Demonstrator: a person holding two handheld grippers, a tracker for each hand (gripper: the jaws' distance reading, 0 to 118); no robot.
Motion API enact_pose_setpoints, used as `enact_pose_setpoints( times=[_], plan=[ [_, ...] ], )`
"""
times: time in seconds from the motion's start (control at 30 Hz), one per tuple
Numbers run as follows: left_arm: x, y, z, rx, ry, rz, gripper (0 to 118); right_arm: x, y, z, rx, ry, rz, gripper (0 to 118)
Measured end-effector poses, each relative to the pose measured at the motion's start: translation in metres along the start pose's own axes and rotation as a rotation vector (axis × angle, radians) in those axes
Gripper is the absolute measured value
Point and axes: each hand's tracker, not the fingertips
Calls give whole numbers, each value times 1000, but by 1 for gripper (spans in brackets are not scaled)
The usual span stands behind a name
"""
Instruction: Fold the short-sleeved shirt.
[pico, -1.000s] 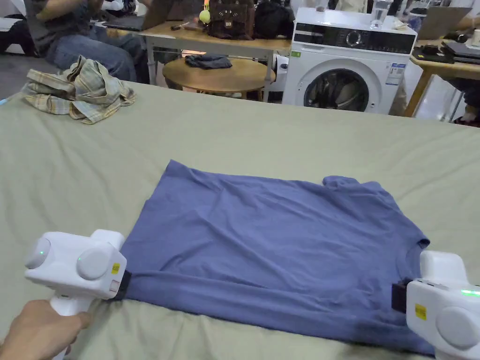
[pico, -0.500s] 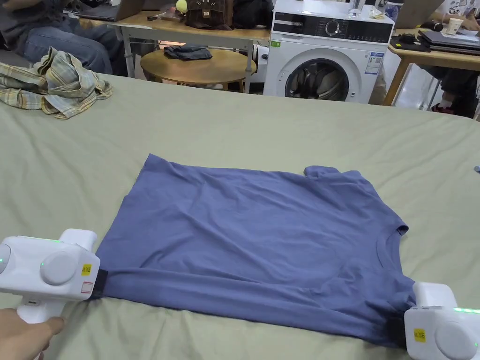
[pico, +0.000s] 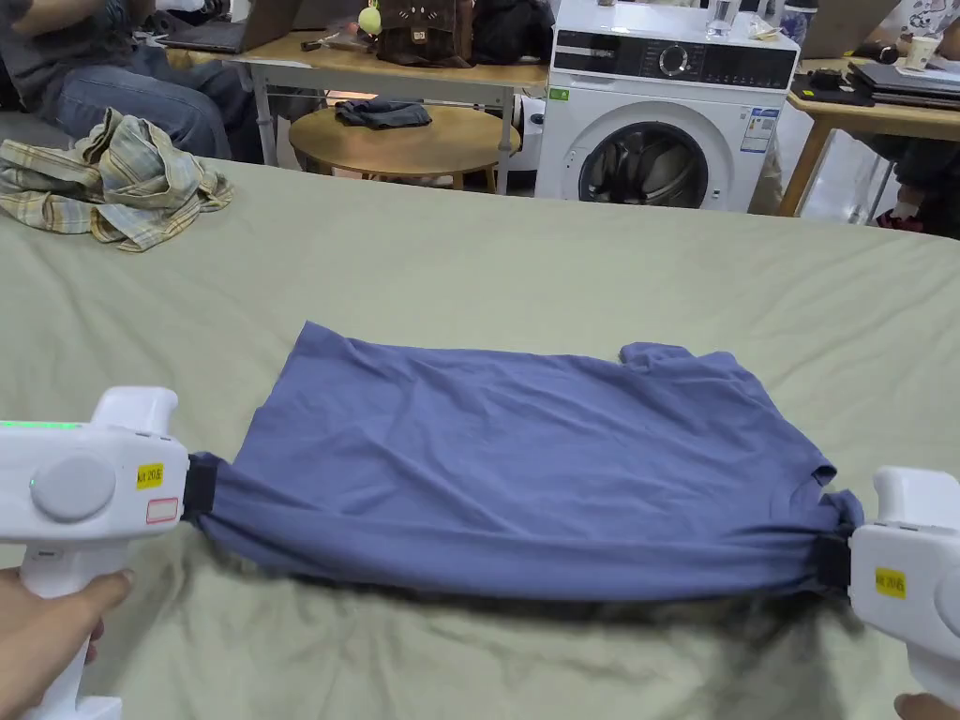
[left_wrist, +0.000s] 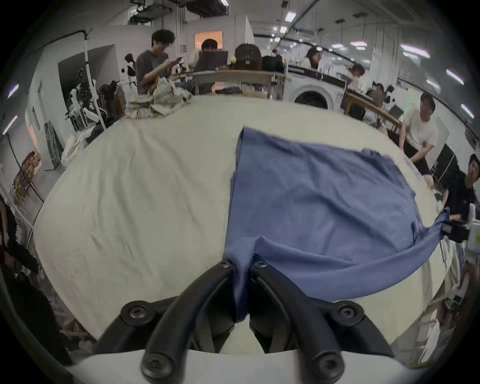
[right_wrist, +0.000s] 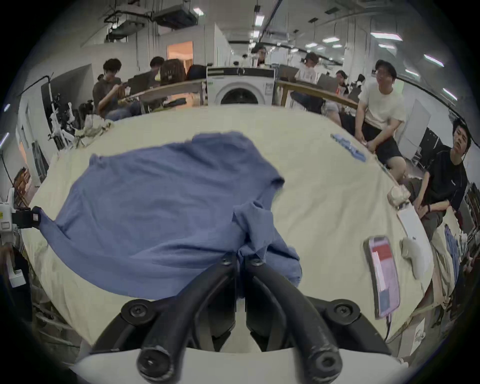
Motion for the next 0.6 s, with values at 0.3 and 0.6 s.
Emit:
enact_pose_setpoints(
  times=[0.3,0.6],
  plan=[
    [-8,56,-60,36,-12,54,2,0,56,-66,40,4,-19,2],
    [-5,71,-124,-75,2,28,2,-5,68,-127,-48,-4,14,3]
  ],
)
